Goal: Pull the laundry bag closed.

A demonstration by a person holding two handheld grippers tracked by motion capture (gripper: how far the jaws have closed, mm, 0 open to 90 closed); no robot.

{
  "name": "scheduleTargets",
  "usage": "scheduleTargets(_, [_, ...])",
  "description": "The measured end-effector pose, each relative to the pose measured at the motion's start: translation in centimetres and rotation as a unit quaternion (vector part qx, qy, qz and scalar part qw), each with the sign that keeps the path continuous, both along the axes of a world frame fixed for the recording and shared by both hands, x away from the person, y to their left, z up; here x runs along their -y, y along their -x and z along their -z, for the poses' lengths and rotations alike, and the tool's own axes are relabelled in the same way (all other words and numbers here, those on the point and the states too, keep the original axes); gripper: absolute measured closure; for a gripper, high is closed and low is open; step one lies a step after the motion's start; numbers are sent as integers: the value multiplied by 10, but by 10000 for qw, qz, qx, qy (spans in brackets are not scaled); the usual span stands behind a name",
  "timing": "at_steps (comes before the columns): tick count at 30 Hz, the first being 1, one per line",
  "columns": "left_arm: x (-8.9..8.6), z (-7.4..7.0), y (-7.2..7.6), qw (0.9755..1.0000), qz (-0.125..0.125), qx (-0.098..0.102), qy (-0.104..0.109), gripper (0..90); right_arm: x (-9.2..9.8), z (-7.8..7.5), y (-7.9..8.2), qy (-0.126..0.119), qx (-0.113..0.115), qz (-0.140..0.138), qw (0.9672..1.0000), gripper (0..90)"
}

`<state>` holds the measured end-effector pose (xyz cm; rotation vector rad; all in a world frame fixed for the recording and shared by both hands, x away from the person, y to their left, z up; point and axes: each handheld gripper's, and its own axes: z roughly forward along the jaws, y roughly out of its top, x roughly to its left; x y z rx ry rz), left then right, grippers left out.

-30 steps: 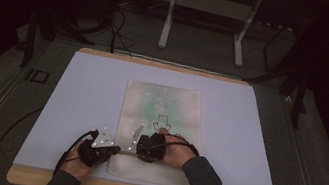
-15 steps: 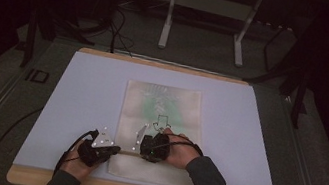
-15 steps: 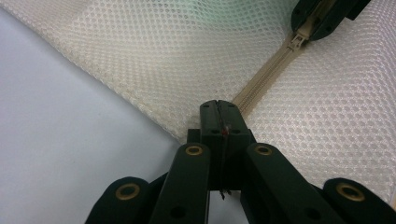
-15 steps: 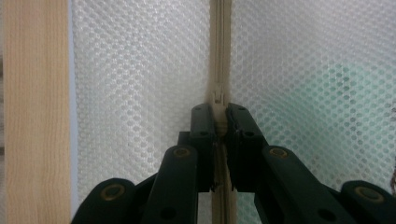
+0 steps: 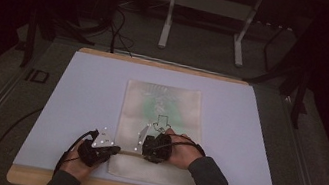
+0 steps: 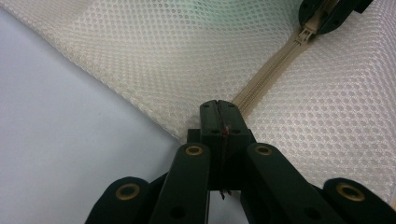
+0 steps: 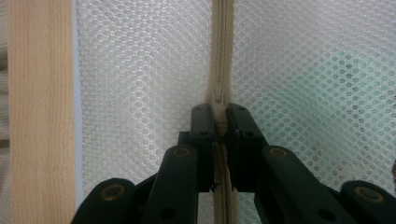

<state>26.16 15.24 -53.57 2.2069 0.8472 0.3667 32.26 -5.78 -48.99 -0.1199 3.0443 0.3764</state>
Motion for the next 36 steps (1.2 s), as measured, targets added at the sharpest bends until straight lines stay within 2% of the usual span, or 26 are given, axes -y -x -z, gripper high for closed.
scheduleTargets(7, [0,0,0,10000,1,-2,10,896,4,-2,-1,-37,-47,52,10000,822])
scheduleTargets(14, [0,0,0,10000,3,-2,4,896,8,-2,-1,54,-40,66,10000,823])
scheduleTargets(25, [0,0,0,10000,2,-10,16,896,17,-3,-2,32,-60,105,9999,823])
scheduleTargets(33, [0,0,0,10000,1,-11,16,896,17,-4,-2,56,-84,116,9999,823])
scheduleTargets(36, [0,0,0,10000,0,-18,21,896,19,-3,-2,129,-78,127,9998,823])
